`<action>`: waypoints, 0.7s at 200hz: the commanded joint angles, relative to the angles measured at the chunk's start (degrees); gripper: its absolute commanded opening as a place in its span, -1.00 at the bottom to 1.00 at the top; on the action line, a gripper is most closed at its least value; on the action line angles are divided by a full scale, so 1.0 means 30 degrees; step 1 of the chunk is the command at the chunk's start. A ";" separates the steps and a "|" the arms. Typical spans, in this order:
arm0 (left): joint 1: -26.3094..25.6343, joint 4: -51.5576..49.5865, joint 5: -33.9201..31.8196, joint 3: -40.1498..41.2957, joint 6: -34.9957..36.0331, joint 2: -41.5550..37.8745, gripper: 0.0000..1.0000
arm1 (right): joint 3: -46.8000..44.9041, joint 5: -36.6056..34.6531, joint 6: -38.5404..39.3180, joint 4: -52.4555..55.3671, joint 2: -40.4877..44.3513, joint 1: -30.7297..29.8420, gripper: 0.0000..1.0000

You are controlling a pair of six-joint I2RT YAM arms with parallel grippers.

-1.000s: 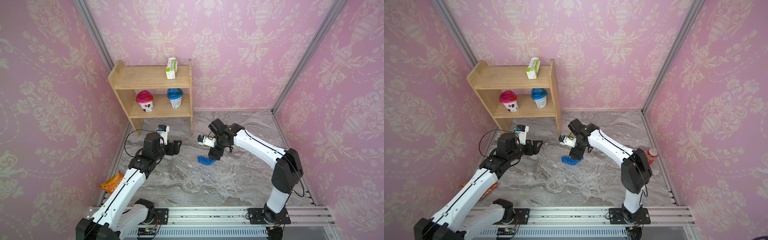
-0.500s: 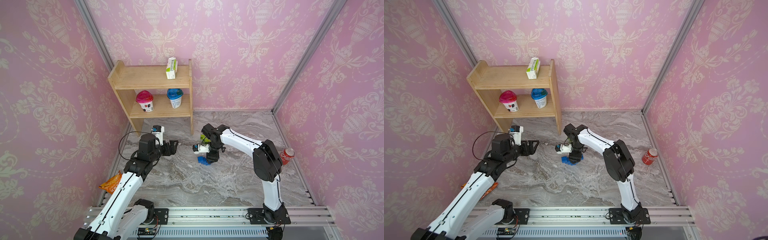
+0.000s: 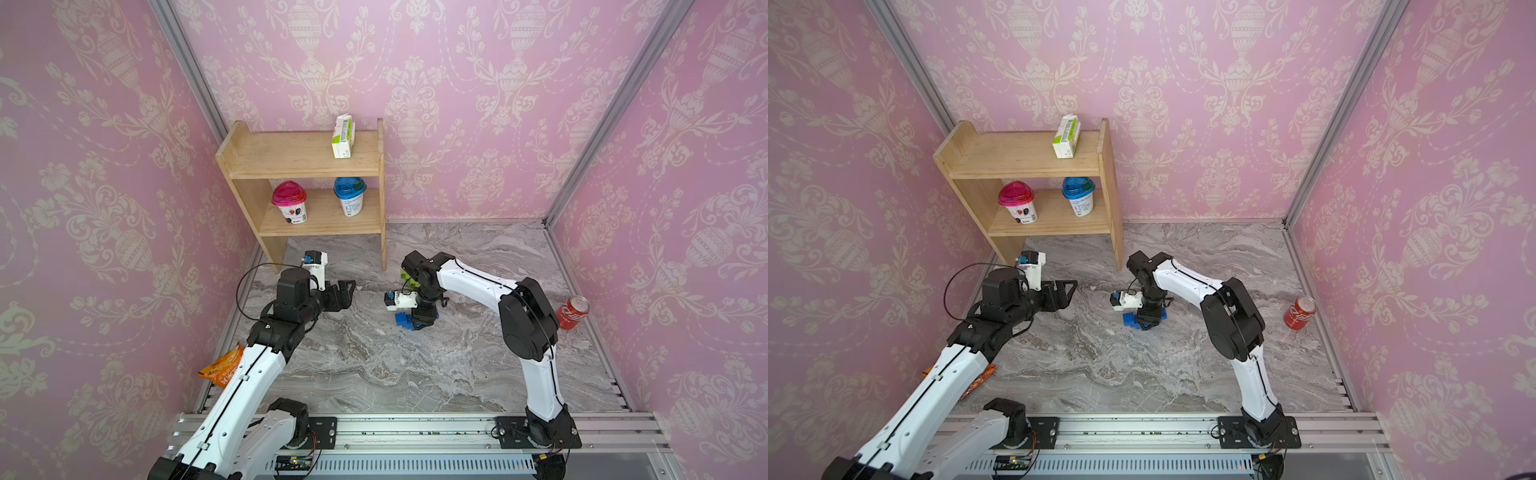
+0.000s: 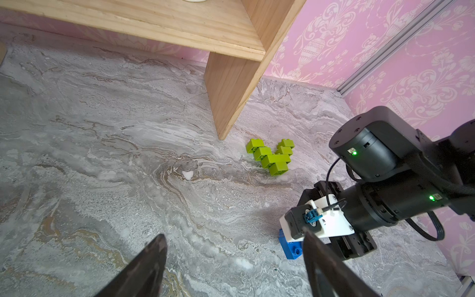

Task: Assemble the letter v with lego
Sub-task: Adjust the lego brick at the center of the board.

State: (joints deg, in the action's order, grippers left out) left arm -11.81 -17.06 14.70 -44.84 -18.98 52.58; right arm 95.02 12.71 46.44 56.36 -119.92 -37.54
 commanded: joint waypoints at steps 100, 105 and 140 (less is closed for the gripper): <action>0.0206 -0.0122 0.0271 0.0034 0.0204 0.0022 0.68 | 0.0373 0.0955 -0.0539 0.0764 -0.0746 -0.0119 -0.28; 0.0216 -0.0115 0.0285 0.0007 0.0215 0.0049 0.68 | 0.0485 0.1031 -0.0537 0.0948 -0.0764 -0.0118 -0.29; 0.0246 0.0031 0.0345 -0.0053 0.0202 0.0162 0.68 | 0.0788 0.2000 -0.0654 0.1973 -0.0740 -0.0142 -0.40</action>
State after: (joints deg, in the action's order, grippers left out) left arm -11.68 -16.99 14.72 -44.84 -18.98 52.60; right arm 95.59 14.94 45.01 58.15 -122.21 -37.54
